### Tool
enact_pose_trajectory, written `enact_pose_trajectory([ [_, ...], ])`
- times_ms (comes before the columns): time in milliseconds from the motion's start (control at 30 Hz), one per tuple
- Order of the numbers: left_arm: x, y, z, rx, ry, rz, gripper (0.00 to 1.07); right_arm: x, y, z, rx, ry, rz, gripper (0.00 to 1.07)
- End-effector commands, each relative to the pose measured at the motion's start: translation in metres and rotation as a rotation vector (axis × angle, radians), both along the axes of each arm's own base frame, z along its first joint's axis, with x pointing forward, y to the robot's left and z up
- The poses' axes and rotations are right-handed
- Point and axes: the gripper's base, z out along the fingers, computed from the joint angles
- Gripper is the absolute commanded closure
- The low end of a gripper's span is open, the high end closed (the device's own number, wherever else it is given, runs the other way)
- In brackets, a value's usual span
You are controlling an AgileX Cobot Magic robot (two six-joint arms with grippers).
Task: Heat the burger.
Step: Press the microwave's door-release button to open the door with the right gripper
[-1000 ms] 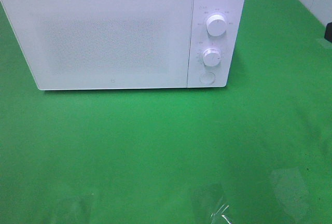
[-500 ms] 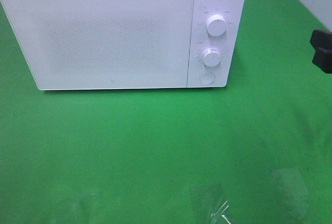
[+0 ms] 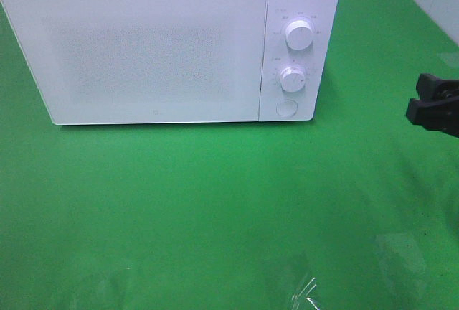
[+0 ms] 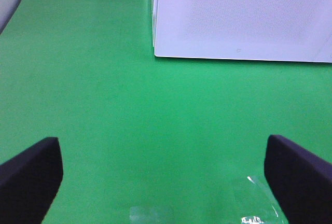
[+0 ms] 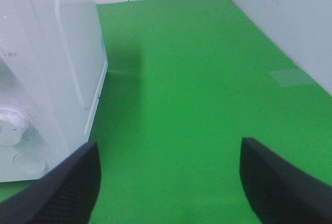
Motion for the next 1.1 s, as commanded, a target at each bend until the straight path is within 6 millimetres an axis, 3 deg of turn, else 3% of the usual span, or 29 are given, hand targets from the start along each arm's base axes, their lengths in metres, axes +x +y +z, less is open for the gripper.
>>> enact_pose_trajectory([
  [33,-0.002,0.0,0.0,-0.003,-0.023,-0.001,0.09,-0.002,0.011,-0.003,-0.029,-0.035,-0.022,0.32],
  [267,-0.002,0.0,0.0,-0.003,-0.023,-0.001,0.09,-0.006,0.04,-0.013,-0.029,-0.035,0.02,0.32],
  [767,-0.002,0.0,0.0,-0.003,-0.023,-0.001,0.09,0.008,0.114,-0.022,-0.037,-0.024,0.135,0.32],
  [1100,-0.002,0.0,0.0,-0.003,-0.023,-0.001,0.09,0.018,0.13,-0.023,-0.011,-0.002,0.155,0.32],
])
